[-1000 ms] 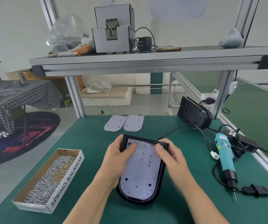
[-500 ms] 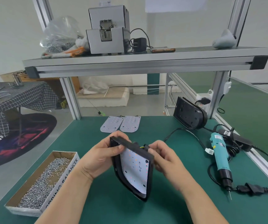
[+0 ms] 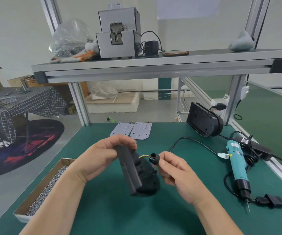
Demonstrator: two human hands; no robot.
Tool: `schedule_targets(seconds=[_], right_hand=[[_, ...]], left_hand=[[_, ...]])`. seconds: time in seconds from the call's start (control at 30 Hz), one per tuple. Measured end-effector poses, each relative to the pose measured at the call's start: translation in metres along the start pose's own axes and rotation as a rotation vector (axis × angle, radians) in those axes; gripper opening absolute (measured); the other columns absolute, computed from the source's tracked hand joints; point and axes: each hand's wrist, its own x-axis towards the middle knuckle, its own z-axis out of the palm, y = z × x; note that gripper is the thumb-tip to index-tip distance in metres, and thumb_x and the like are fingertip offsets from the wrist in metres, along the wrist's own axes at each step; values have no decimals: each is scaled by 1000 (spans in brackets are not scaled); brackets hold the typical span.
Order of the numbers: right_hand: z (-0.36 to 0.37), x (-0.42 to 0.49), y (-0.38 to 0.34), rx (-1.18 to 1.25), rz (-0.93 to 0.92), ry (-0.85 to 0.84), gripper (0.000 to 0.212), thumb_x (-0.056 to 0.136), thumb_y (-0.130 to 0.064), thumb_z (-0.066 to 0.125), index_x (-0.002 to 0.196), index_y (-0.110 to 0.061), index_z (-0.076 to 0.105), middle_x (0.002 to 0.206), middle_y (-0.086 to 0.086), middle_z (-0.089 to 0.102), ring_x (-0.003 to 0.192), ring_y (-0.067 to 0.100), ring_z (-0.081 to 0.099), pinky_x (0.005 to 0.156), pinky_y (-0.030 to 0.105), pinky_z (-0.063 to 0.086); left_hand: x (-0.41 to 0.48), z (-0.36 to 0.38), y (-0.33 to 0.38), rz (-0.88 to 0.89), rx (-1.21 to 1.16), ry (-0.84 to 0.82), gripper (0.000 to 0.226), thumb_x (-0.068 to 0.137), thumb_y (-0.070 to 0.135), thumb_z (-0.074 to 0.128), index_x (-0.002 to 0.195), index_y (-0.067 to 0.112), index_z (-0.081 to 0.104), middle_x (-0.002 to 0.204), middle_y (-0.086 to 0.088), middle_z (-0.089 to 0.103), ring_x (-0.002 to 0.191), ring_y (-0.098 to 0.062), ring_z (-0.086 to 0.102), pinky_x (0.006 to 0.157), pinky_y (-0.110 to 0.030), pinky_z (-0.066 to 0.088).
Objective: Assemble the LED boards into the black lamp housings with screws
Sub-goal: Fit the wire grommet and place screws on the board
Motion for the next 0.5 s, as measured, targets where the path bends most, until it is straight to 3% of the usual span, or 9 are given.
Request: schedule_targets(seconds=[0.1, 0.17, 0.23, 0.27, 0.33, 0.37, 0.43, 0.5], right_hand=[[10, 2, 5, -132, -60, 38, 21, 93, -21, 57, 89, 0, 61, 62, -15, 48, 53, 0, 35, 52, 10, 29], [14, 3, 9, -155, -77, 55, 14, 99, -9, 60, 94, 2, 67, 73, -4, 61, 62, 1, 47, 62, 11, 37], [17, 4, 13, -170, -92, 87, 14, 99, 0, 59, 101, 0, 73, 87, 7, 72, 79, 10, 59, 77, 22, 47], [18, 4, 13, -164, -111, 100, 15, 98, 1, 61, 102, -2, 75, 93, 10, 76, 85, 14, 63, 82, 28, 50], [19, 4, 13, -187, -182, 127, 11, 94, -1, 66, 91, -3, 76, 84, 13, 75, 79, 16, 61, 76, 38, 51], [18, 4, 14, -239, -231, 158, 13, 92, -4, 66, 81, -5, 73, 73, 10, 69, 72, 14, 55, 68, 37, 46], [14, 3, 15, -407, -344, 228, 23, 91, -8, 66, 71, -17, 64, 64, -8, 56, 63, 6, 44, 60, 24, 38], [13, 4, 11, -603, -448, 282, 24, 93, -13, 65, 73, -25, 60, 66, -18, 52, 61, 3, 43, 60, 15, 35]], left_hand=[[0, 10, 15, 64, 31, 195, 58, 76, -22, 30, 111, -3, 72, 119, -19, 72, 124, -28, 61, 119, -46, 34], [-4, 23, 36, 133, 262, 192, 49, 86, -1, 41, 115, 21, 74, 120, 1, 73, 120, -14, 64, 110, -31, 40], [-6, 44, 47, 172, 749, -27, 44, 92, 25, 55, 131, 43, 61, 126, 21, 66, 112, -2, 63, 98, -15, 41], [-4, 55, 46, 190, 1008, -159, 46, 95, 31, 55, 140, 42, 53, 127, 21, 64, 113, -1, 60, 102, -15, 37], [1, 79, 37, 147, 1418, -314, 47, 104, 39, 40, 151, 29, 39, 125, 7, 61, 119, -11, 52, 117, -31, 22], [2, 87, 34, 86, 1554, -318, 50, 105, 43, 28, 151, 24, 35, 121, 2, 58, 118, -16, 50, 119, -37, 18], [3, 89, 33, 49, 1658, -279, 51, 103, 48, 16, 135, 20, 45, 106, 1, 56, 104, -22, 52, 110, -40, 29], [3, 81, 35, 37, 1597, -254, 41, 107, 46, 23, 109, 19, 53, 94, 2, 54, 93, -22, 51, 99, -40, 34]])
